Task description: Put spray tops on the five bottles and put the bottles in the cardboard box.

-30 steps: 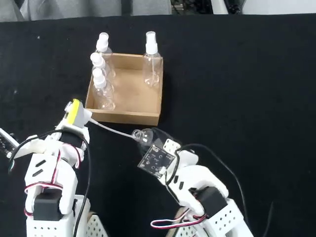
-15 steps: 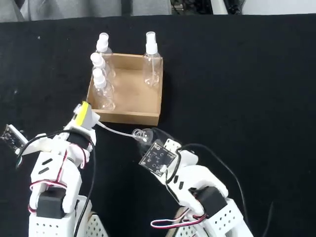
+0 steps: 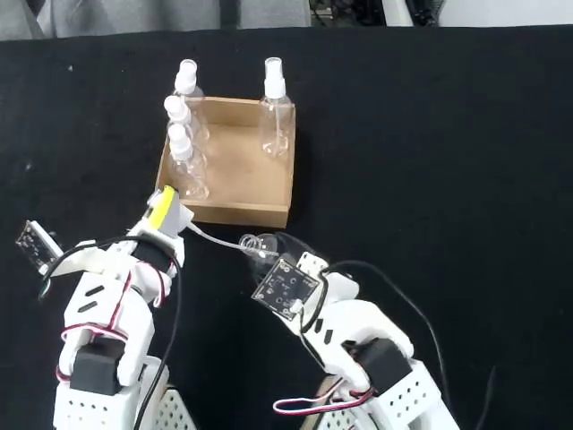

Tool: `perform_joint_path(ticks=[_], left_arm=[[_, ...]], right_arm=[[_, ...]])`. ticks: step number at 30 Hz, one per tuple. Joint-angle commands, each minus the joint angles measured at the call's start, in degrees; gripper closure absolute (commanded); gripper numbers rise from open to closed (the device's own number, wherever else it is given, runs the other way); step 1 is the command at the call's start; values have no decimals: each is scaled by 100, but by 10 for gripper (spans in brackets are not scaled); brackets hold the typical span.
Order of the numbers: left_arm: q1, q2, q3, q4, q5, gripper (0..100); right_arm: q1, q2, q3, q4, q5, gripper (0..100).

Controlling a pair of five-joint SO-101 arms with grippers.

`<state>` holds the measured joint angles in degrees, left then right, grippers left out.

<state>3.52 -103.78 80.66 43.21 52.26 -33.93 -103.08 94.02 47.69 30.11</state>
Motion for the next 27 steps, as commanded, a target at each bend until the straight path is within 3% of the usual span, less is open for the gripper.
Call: perform_joint_path(ticks=[1, 27], left_arm=[[163, -70, -31, -123, 53, 970], [1209, -70, 127, -114, 26, 970]], right_arm=[[-132, -673, -13, -220, -53, 988], [-141, -673, -13, -237, -53, 988]])
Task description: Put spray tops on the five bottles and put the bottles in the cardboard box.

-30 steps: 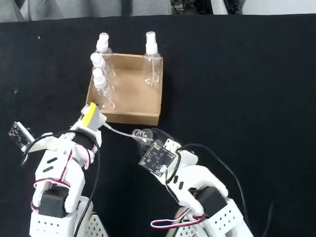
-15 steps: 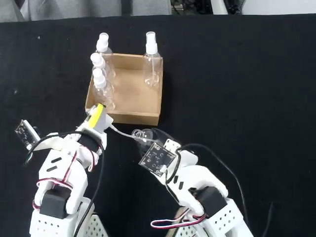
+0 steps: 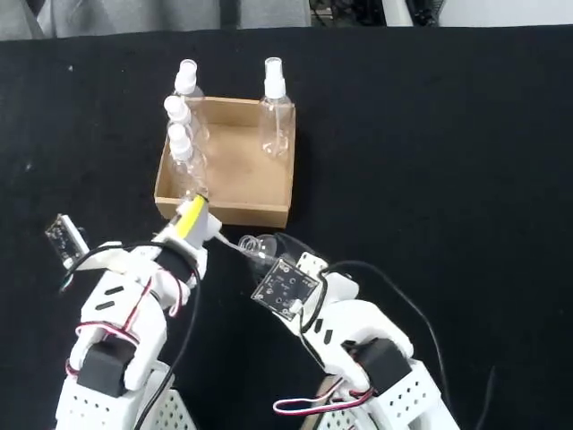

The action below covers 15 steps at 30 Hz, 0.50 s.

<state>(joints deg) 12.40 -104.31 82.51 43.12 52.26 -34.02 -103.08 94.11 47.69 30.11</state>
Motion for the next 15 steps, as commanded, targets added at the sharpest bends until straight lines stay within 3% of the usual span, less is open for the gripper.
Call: perform_joint_path(ticks=[1, 9, 15], left_arm=[[365, -18, -48, -105, 26, 970], [391, -18, 31, -158, 18, 970], [426, -18, 497, -905, -325, 970]], right_arm=[[-132, -673, -22, -237, -53, 988], [-132, -673, -22, -237, -53, 988], [-132, -673, -22, -237, -53, 988]])
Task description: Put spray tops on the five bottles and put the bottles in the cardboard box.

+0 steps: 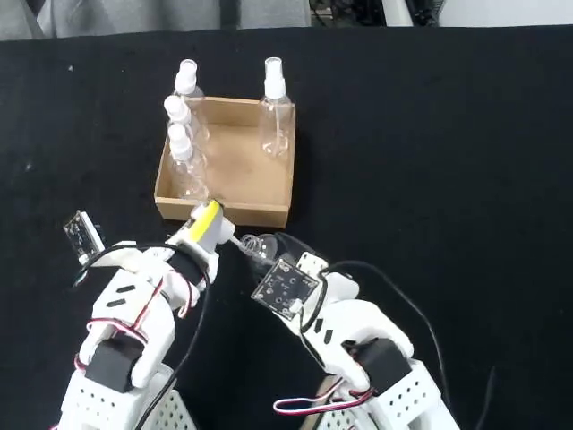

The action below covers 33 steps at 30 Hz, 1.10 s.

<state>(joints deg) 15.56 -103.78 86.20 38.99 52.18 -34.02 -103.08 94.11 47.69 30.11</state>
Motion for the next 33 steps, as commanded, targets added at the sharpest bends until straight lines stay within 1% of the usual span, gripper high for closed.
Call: perform_joint_path(ticks=[1, 4, 12, 16, 18, 22, 24, 26, 29, 30, 31, 33], left_arm=[[171, -70, 198, -571, -404, 970], [409, -70, 259, -633, -501, 970], [523, -70, 259, -615, -510, 970], [778, -70, 295, -607, -853, 970], [892, -70, 251, -492, -888, 970], [910, -70, -31, -35, -897, 969], [919, -70, -180, 211, -879, 933], [919, -70, -259, 413, -870, 847], [919, -70, -233, 519, -853, 703], [919, -70, -224, 527, -791, 670], [919, -70, -215, 527, -703, 650], [884, -70, -251, 527, -633, 652]], right_arm=[[-132, -673, -22, -237, -53, 988], [-132, -673, -22, -237, -53, 988], [-123, -673, -22, -229, -53, 988], [-97, -673, -22, -255, -202, 988], [-97, -673, -31, -255, -360, 988], [-97, -673, -22, -255, -387, 988], [-97, -673, -22, -264, -396, 988], [-97, -673, -22, -264, -396, 987], [-97, -673, -22, -264, -404, 987], [-97, -673, -22, -264, -404, 987], [-97, -673, -22, -264, -404, 987], [-97, -673, -22, -264, -404, 987]])
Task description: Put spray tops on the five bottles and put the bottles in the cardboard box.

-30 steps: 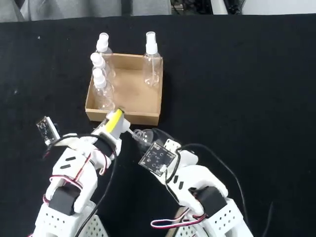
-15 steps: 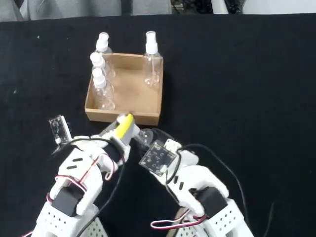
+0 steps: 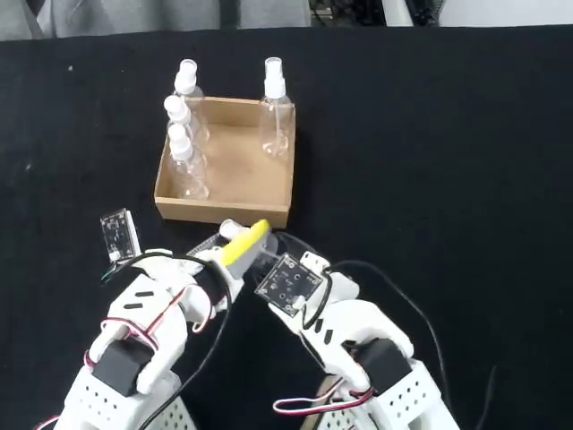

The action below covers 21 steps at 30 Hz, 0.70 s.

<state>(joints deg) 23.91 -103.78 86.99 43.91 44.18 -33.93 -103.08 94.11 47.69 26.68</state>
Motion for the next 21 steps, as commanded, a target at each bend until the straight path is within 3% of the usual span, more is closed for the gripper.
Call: perform_joint_path(ticks=[1, 6, 21], left_arm=[[31, -70, -338, 35, 176, 659], [-13, -70, -409, 35, 185, 676], [-1156, -70, -708, 35, 668, 676]], right_arm=[[-105, -673, -22, -255, -62, 987], [-105, -673, -22, -255, -62, 987], [-88, -673, -40, -255, -62, 988]])
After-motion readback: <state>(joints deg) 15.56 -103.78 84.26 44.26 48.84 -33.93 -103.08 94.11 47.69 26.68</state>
